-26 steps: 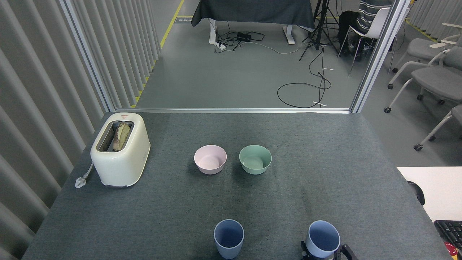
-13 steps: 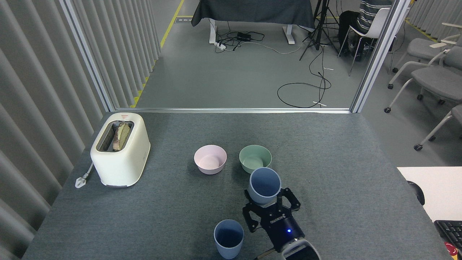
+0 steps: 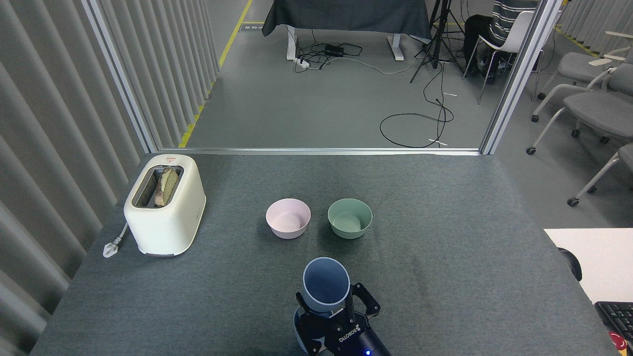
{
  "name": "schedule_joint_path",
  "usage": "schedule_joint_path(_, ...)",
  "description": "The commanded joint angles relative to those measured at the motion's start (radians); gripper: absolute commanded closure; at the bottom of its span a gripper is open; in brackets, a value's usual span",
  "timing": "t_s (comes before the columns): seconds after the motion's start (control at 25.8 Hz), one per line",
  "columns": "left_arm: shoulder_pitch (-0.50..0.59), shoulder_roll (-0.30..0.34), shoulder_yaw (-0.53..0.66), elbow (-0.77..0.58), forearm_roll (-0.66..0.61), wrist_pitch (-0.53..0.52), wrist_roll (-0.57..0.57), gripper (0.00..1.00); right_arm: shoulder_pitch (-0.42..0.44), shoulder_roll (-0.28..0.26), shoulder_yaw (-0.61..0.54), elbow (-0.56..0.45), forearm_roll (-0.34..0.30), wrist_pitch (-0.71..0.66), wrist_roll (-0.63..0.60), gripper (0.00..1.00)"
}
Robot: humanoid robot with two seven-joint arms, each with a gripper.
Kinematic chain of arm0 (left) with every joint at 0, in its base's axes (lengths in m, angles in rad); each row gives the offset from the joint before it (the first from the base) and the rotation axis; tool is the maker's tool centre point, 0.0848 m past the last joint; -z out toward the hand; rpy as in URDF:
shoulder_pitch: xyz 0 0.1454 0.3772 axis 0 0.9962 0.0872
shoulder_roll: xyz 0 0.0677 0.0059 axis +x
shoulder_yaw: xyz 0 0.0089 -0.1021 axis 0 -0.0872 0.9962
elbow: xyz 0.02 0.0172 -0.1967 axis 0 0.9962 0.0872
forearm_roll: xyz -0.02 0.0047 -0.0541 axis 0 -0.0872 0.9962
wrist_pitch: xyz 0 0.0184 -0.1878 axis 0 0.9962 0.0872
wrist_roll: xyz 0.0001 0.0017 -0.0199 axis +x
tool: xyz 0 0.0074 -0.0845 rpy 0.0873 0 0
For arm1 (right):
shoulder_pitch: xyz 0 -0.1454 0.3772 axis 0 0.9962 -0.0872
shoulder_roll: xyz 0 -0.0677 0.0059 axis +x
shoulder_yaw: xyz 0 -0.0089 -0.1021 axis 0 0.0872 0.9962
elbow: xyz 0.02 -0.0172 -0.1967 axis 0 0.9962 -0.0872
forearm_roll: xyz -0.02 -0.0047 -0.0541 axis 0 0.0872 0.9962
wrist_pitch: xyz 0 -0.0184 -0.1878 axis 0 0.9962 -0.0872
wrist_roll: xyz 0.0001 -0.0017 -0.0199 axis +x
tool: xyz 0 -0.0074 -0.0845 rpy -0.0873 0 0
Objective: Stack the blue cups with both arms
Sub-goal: 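Lift the held cup and carry it over the first blue cup, then lower the held cup down into the first blue cup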
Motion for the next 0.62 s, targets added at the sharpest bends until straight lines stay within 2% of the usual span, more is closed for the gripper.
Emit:
schedule_joint_path(0.0, -0.001, 0.0, 0.0, 0.0, 0.0, -0.001, 0.0, 0.0, 0.013, 0.0, 0.001, -0.004, 0.004, -0.002, -0.001, 0.47)
schedule_joint_path(0.58, 0.0, 0.0, 0.001, 0.0, 0.0, 0.0, 0.0, 0.0, 0.016, 0.002, 0.001, 0.022, 0.008, -0.025, 0.053, 0.44)
